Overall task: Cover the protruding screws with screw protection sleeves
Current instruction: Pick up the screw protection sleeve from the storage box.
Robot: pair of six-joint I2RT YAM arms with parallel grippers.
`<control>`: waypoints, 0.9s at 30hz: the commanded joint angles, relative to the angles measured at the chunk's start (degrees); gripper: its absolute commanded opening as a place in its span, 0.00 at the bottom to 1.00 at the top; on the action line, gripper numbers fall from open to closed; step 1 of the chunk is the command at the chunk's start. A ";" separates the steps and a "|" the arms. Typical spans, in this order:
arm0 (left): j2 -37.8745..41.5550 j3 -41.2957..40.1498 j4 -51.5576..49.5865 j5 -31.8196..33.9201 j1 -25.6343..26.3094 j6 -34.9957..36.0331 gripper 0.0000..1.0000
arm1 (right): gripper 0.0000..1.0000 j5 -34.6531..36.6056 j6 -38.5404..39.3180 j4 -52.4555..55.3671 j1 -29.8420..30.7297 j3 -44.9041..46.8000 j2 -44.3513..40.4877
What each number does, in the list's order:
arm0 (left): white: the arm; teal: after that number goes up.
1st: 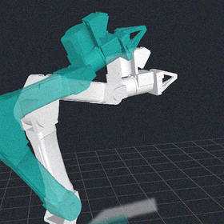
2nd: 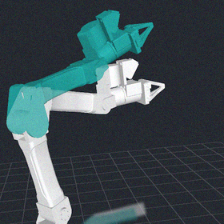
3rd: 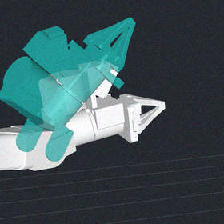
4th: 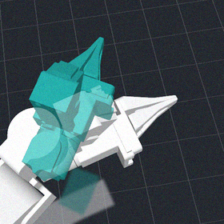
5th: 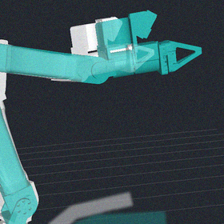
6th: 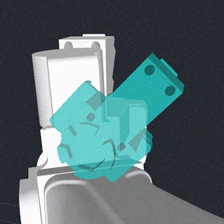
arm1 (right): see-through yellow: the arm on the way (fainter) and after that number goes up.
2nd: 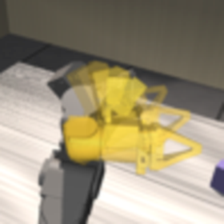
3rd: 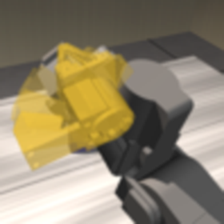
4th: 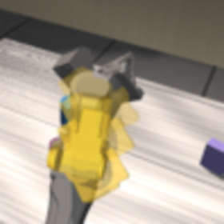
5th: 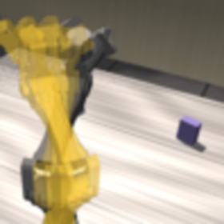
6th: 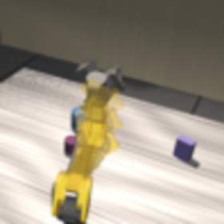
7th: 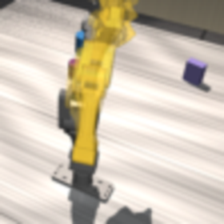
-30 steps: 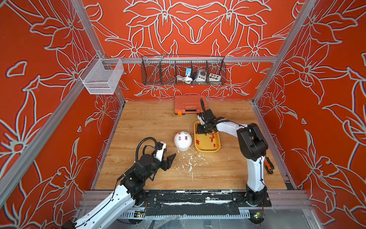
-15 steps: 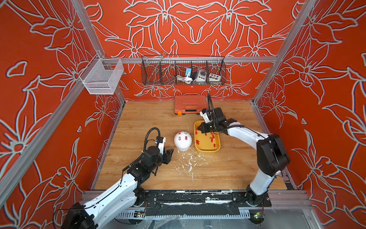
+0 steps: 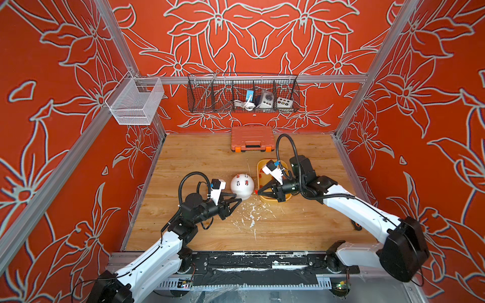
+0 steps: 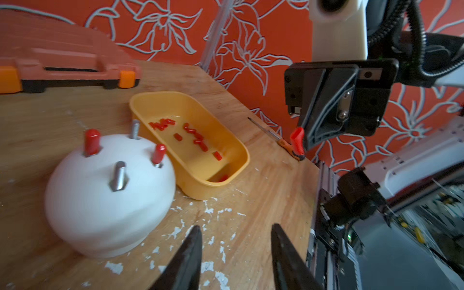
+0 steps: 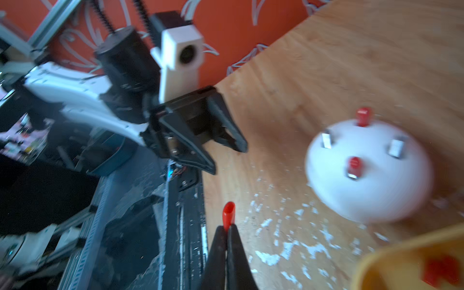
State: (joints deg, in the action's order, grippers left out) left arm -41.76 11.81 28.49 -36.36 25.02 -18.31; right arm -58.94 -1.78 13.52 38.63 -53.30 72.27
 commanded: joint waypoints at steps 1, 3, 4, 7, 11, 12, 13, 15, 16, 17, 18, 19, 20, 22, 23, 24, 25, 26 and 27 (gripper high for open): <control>4.31 -2.35 10.23 -9.88 -0.32 -1.51 0.43 | 0.00 -6.84 7.93 2.09 3.24 1.50 -2.36; 6.86 -2.60 9.94 -12.02 -0.24 -2.14 0.43 | 0.00 -8.64 8.62 2.13 3.68 1.25 -2.40; 8.18 -2.60 9.47 -12.91 -0.11 -2.29 0.43 | 0.00 -8.52 9.22 2.81 4.06 0.93 -2.33; 11.23 -2.70 7.02 -13.65 1.77 -0.36 0.43 | 0.00 -7.59 10.90 3.71 5.40 0.43 -2.40; 11.95 -0.94 2.67 -13.39 5.72 4.41 0.45 | 0.00 -4.32 13.37 6.67 7.56 -0.90 -2.05; 11.62 -0.31 1.93 -13.39 6.43 4.98 0.48 | 0.00 -4.40 14.20 7.71 8.00 -1.29 -1.89; 10.84 0.35 1.15 -13.30 6.95 5.65 0.50 | 0.00 -4.14 14.95 8.70 8.46 -1.81 -1.80; 9.19 1.42 -0.04 -13.70 7.24 6.33 0.51 | 0.00 -2.98 15.83 9.54 9.62 -2.33 -1.95; 8.46 1.61 0.12 -14.03 7.28 6.40 0.52 | 0.00 -2.23 16.25 9.88 10.09 -2.47 -1.96; 7.67 1.83 0.64 -14.44 7.33 6.19 0.55 | 0.00 -1.42 16.81 10.46 10.52 -2.86 -1.87; 6.84 2.19 0.91 -14.87 7.41 6.30 0.56 | 0.00 -0.86 17.55 11.05 10.74 -3.11 -1.70; 6.32 2.69 0.60 -15.20 7.57 6.56 0.57 | 0.00 -0.65 17.85 11.49 10.94 -3.44 -1.57; 5.80 3.20 0.10 -15.33 7.84 6.99 0.58 | 0.00 -0.22 17.85 11.45 11.15 -3.63 -1.52; 4.69 3.81 -0.61 -15.53 8.35 7.61 0.60 | 0.00 0.13 18.34 11.49 11.46 -3.90 -1.52; 4.27 3.99 -0.66 -15.74 8.60 7.84 0.60 | 0.00 0.60 18.44 11.44 11.63 -4.10 -1.39; 3.94 4.22 -0.73 -15.86 8.81 7.97 0.60 | 0.00 0.98 18.53 11.49 11.65 -4.34 -1.26; 3.75 4.35 -0.86 -15.78 8.99 8.07 0.61 | 0.00 0.95 18.86 11.69 11.72 -4.51 -1.02; 3.62 4.49 -0.94 -15.78 9.21 8.40 0.60 | 0.00 1.04 19.01 11.79 11.73 -4.70 -0.76; 3.49 4.62 -1.34 -15.76 9.33 8.71 0.58 | 0.00 0.98 19.15 11.79 11.80 -4.88 -0.57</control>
State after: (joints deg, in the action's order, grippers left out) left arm -38.11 14.90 27.51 -50.52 33.76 -11.55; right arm -58.81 14.63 24.32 49.95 -56.21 71.02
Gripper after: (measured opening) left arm 0.596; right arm 0.043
